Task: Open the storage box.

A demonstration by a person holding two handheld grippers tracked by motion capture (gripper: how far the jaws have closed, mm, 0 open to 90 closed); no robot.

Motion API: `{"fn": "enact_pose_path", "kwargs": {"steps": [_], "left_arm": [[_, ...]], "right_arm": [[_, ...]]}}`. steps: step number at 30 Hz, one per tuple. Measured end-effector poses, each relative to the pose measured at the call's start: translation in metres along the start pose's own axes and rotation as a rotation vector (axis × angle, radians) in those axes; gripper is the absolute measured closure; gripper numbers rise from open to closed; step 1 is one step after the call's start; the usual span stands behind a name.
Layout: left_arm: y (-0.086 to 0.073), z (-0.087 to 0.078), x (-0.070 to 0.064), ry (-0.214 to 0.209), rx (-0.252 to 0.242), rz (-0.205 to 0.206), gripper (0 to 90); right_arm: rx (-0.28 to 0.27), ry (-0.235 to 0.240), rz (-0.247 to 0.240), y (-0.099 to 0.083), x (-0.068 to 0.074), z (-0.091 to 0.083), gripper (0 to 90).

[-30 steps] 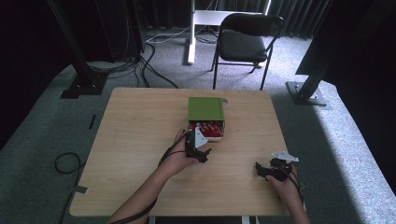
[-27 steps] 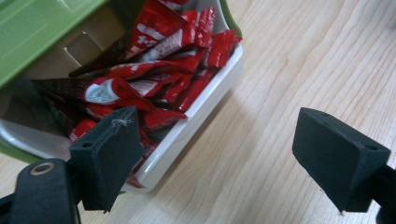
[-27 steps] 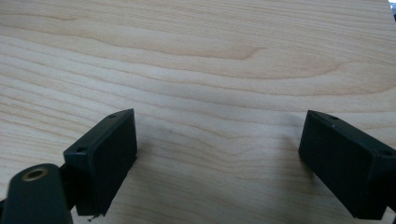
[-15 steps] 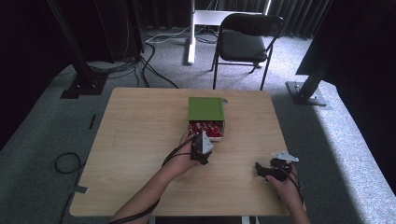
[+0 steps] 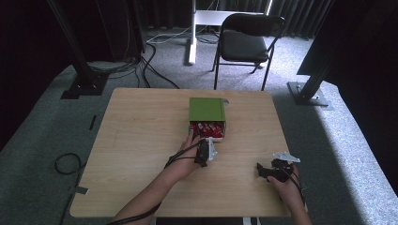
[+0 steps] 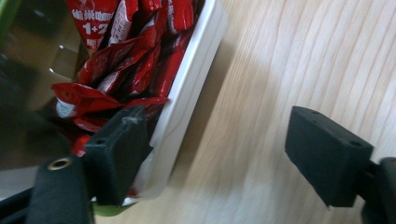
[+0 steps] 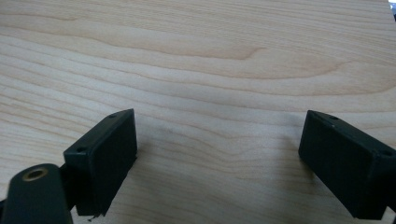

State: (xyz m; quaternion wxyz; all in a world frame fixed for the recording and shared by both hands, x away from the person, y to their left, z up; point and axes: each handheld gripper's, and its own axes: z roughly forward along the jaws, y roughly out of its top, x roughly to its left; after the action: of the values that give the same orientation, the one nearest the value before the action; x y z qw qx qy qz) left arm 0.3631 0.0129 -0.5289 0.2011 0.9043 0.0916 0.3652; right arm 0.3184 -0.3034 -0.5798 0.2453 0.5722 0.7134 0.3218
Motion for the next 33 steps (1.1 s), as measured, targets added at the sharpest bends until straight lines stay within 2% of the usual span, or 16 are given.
{"fn": "enact_pose_path", "kwargs": {"steps": [2, 3, 4, 5, 6, 7, 8, 9, 11, 12, 15, 17, 23, 25, 29, 33], "left_arm": [[0.0, -0.001, 0.002, 0.011, 0.009, 0.032, 24.9], [0.0, -0.001, 0.002, 0.02, 0.022, 0.063, 28.4], [0.0, -0.001, 0.002, 0.02, 0.022, 0.063, 28.5], [0.0, 0.001, 0.001, 0.028, 0.047, 0.109, 28.6], [0.0, 0.001, 0.001, 0.028, 0.047, 0.109, 28.6], [-0.001, 0.003, 0.001, 0.048, 0.072, 0.148, 29.8], [-0.001, 0.003, 0.001, 0.048, 0.072, 0.148, 31.8], [-0.002, 0.005, 0.0, 0.072, 0.078, 0.191, 33.3], [-0.003, 0.006, 0.0, 0.082, 0.083, 0.196, 35.5], [-0.003, 0.006, 0.0, 0.082, 0.083, 0.196, 39.9], [-0.007, 0.014, -0.002, 0.107, 0.092, 0.221, 41.2], [-0.008, 0.018, -0.002, 0.115, 0.091, 0.206, 41.3], [-0.006, 0.024, -0.002, 0.132, 0.113, 0.209, 44.1], [-0.006, 0.026, 0.0, 0.138, 0.123, 0.226, 47.3], [-0.008, 0.03, 0.002, 0.14, 0.105, 0.225, 48.2], [-0.008, 0.032, 0.002, 0.153, 0.11, 0.233, 50.7]], "right_arm": [[0.0, 0.0, 0.001, 0.0, 0.0, 0.0, 10.8], [0.0, 0.0, 0.0, 0.0, 0.0, 0.0, 10.8], [0.0, 0.0, 0.0, 0.0, 0.0, 0.0, 10.8], [0.0, 0.0, 0.0, 0.0, 0.0, 0.0, 10.8], [0.0, 0.0, 0.0, 0.0, 0.0, 0.0, 10.8], [0.0, 0.0, 0.0, 0.0, 0.0, 0.0, 10.8], [0.0, 0.0, 0.0, 0.0, 0.0, 0.0, 10.8], [0.0, 0.0, 0.0, 0.0, 0.0, 0.0, 10.8], [0.0, 0.0, 0.0, 0.0, 0.0, 0.0, 10.8], [0.0, 0.0, 0.0, 0.0, 0.0, 0.0, 10.8], [0.0, 0.0, 0.0, 0.0, 0.0, 0.0, 10.8], [0.0, 0.0, 0.0, 0.0, 0.0, 0.0, 10.8], [0.0, 0.0, 0.0, 0.0, 0.0, 0.0, 10.8], [0.0, 0.0, 0.0, 0.0, 0.0, 0.0, 10.8], [0.0, 0.0, 0.0, 0.0, 0.0, 0.0, 10.8], [0.0, 0.0, 0.0, 0.0, 0.0, 0.0, 10.8]]}}
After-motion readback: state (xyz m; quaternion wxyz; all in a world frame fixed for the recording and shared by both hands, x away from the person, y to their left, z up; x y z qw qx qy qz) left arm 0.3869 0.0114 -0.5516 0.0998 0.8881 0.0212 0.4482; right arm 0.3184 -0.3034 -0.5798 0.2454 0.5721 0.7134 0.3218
